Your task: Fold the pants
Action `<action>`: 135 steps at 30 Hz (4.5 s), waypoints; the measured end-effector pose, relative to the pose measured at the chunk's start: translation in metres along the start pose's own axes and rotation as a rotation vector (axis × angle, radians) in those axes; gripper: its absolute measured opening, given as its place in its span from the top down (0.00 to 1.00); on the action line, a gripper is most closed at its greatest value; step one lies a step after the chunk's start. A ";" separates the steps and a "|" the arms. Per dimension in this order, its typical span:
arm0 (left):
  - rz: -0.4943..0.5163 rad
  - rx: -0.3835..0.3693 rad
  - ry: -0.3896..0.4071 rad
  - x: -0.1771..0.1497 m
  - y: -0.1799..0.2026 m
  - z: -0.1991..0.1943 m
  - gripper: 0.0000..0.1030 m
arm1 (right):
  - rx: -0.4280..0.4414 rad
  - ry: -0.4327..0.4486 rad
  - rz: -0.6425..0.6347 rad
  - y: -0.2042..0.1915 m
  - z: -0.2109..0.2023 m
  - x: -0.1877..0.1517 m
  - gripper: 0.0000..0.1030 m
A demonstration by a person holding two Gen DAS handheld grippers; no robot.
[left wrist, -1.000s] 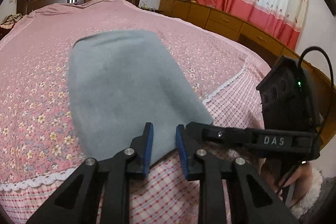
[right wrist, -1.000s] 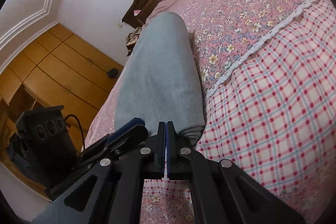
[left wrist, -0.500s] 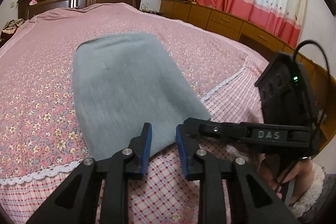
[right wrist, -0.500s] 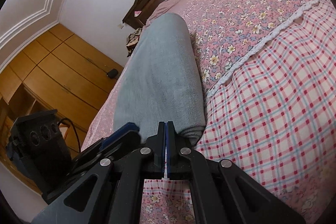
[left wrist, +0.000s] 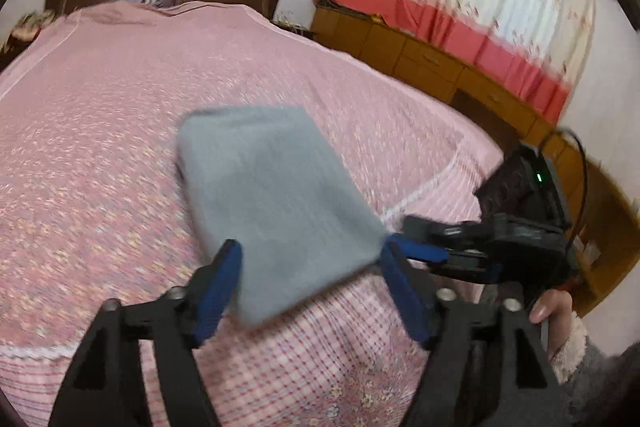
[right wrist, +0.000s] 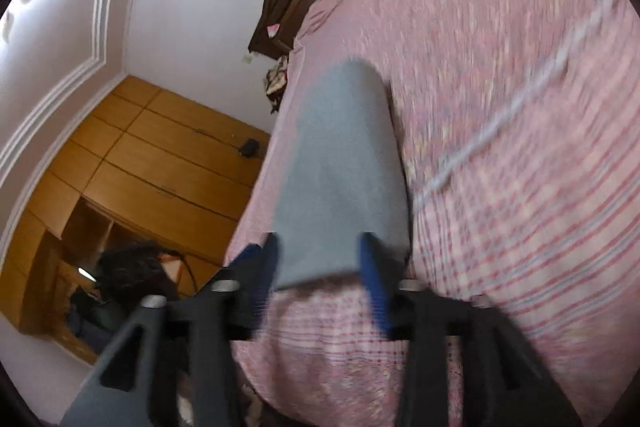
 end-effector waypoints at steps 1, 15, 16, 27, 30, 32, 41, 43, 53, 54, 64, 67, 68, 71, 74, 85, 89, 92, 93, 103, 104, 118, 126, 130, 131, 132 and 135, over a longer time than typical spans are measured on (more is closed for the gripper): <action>-0.037 0.001 -0.021 0.005 -0.009 -0.001 0.22 | -0.022 -0.024 -0.013 -0.002 0.000 0.011 0.17; -0.308 -0.192 -0.269 0.022 -0.091 0.079 0.34 | 0.019 -0.455 -0.110 0.024 0.082 0.090 0.18; -0.311 -0.215 -0.263 0.026 -0.093 0.082 0.34 | 0.033 -0.471 -0.149 0.021 0.086 0.089 0.18; -0.458 -0.297 -0.225 0.033 -0.097 0.078 0.69 | -0.007 -0.544 -0.093 0.028 0.093 0.096 0.68; -0.445 -0.271 -0.224 0.034 -0.076 0.056 0.69 | -0.023 -0.582 -0.087 0.017 0.070 0.094 0.68; -0.466 -0.274 -0.225 0.033 -0.064 0.049 0.68 | -0.041 -0.600 -0.097 0.013 0.054 0.095 0.67; -0.446 -0.244 -0.277 -0.009 -0.044 0.093 0.64 | -0.190 -0.689 0.000 0.093 0.040 0.098 0.59; -0.448 -0.259 -0.250 -0.009 -0.044 0.088 0.62 | -0.202 -0.688 -0.046 0.091 0.029 0.102 0.56; 0.037 0.248 -0.089 0.006 -0.004 0.006 0.49 | -0.493 -0.445 -0.387 0.064 -0.057 0.126 0.45; 0.086 0.292 -0.063 0.006 0.006 0.000 0.47 | -0.465 -0.365 -0.399 0.054 -0.070 0.129 0.49; 0.067 0.208 -0.077 -0.031 0.040 0.037 0.87 | -0.380 -0.485 -0.513 0.055 -0.051 0.081 0.86; 0.082 0.220 -0.088 -0.037 0.040 0.055 0.87 | -0.405 -0.504 -0.479 0.076 -0.045 0.075 0.91; 0.085 0.218 -0.089 -0.033 0.046 0.060 0.87 | -0.397 -0.499 -0.470 0.075 -0.040 0.077 0.92; 0.092 0.221 -0.099 -0.031 0.049 0.066 0.87 | -0.374 -0.493 -0.434 0.083 -0.051 0.083 0.94; 0.078 0.218 -0.092 -0.028 0.050 0.072 0.88 | -0.374 -0.489 -0.435 0.083 -0.060 0.089 0.94; 0.094 0.229 -0.025 0.038 0.049 0.064 0.87 | -0.271 -0.486 -0.488 0.053 -0.034 0.111 0.94; 0.108 0.249 -0.119 0.027 0.031 0.110 0.87 | -0.296 -0.567 -0.419 0.090 -0.012 0.115 1.00; 0.154 0.274 -0.120 0.024 0.031 0.123 0.87 | -0.333 -0.589 -0.461 0.080 -0.015 0.120 1.00; 0.156 0.276 -0.124 0.026 0.032 0.122 0.86 | -0.342 -0.585 -0.484 0.073 -0.014 0.126 1.00; 0.109 0.241 -0.168 0.033 0.027 0.135 0.84 | -0.313 -0.582 -0.363 0.096 0.009 0.160 1.00; 0.101 0.234 -0.167 0.029 0.023 0.140 0.83 | -0.283 -0.581 -0.318 0.100 0.008 0.166 1.00; 0.102 0.290 -0.181 0.039 0.015 0.159 0.76 | -0.328 -0.483 -0.446 0.119 -0.016 0.153 1.00; 0.076 0.279 -0.150 0.047 0.018 0.144 0.71 | -0.334 -0.301 -0.402 0.078 -0.066 0.145 1.00; 0.112 0.251 -0.113 0.044 0.040 0.108 0.34 | -0.349 -0.209 -0.558 0.036 -0.111 0.127 0.99; 0.143 0.261 -0.089 0.045 0.047 0.099 0.33 | -0.363 -0.195 -0.592 0.028 -0.118 0.129 0.90; 0.174 0.273 -0.065 0.046 0.054 0.091 0.28 | -0.384 -0.174 -0.643 0.016 -0.128 0.124 0.82; 0.242 0.314 0.021 0.046 0.073 0.065 0.16 | -0.412 -0.137 -0.718 -0.005 -0.147 0.109 0.27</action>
Point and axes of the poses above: each gripper's, at about its wrist camera, not at the fingertips, and z roughly the way its jaws point, y to its right, x to its top, the point moved 4 cm from there along z, roughly the way its jaws point, and after that the axes turned 3 degrees about z, right-handed, at the moved point
